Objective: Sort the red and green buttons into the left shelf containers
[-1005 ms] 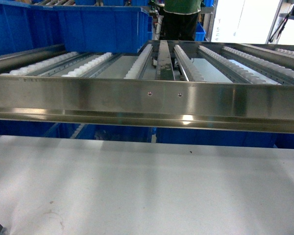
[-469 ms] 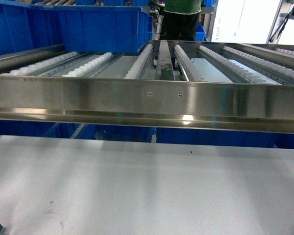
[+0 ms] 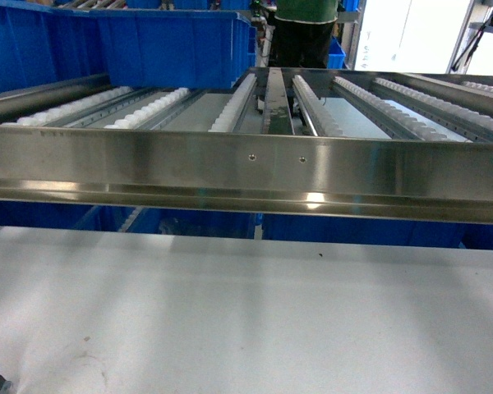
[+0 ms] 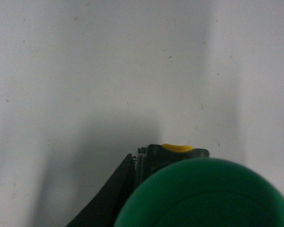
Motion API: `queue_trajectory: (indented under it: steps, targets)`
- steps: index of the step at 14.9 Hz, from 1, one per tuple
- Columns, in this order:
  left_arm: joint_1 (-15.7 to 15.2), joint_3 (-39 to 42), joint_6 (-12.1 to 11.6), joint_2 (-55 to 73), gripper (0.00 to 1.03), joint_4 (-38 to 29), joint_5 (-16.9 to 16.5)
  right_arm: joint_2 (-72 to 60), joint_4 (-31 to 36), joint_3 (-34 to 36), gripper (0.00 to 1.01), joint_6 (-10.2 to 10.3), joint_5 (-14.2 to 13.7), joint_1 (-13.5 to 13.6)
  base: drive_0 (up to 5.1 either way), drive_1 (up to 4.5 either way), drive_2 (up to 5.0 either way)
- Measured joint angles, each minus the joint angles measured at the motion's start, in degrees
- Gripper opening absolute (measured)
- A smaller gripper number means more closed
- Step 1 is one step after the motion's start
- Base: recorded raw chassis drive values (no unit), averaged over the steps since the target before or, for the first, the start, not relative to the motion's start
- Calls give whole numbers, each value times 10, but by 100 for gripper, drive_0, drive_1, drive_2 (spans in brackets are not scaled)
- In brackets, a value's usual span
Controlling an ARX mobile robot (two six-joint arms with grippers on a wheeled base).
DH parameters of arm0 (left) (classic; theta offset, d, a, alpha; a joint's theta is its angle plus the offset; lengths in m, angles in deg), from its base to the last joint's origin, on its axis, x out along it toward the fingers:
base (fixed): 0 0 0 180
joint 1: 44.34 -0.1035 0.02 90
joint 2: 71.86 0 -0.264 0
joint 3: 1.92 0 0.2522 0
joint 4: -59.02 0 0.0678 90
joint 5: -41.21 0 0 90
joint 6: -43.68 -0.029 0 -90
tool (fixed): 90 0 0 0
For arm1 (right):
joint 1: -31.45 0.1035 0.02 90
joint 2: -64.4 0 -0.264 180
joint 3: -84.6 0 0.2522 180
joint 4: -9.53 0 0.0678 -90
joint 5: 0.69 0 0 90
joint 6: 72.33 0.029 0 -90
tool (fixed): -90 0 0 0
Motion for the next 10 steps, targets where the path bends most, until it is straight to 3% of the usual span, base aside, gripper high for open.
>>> queue_trajectory:
  steps: [2, 6, 10]
  targets:
    - [0, 0, 0, 0, 98, 0, 0, -3, 15, 5, 27, 2, 0, 3, 0, 0, 0]
    - [0, 0, 0, 0, 98, 0, 0, 10, 36, 21, 27, 5, 1, 3, 0, 0, 0]
    - [0, 0, 0, 0, 98, 0, 0, 189, 7, 56, 27, 23, 31, -18, 0, 0, 0]
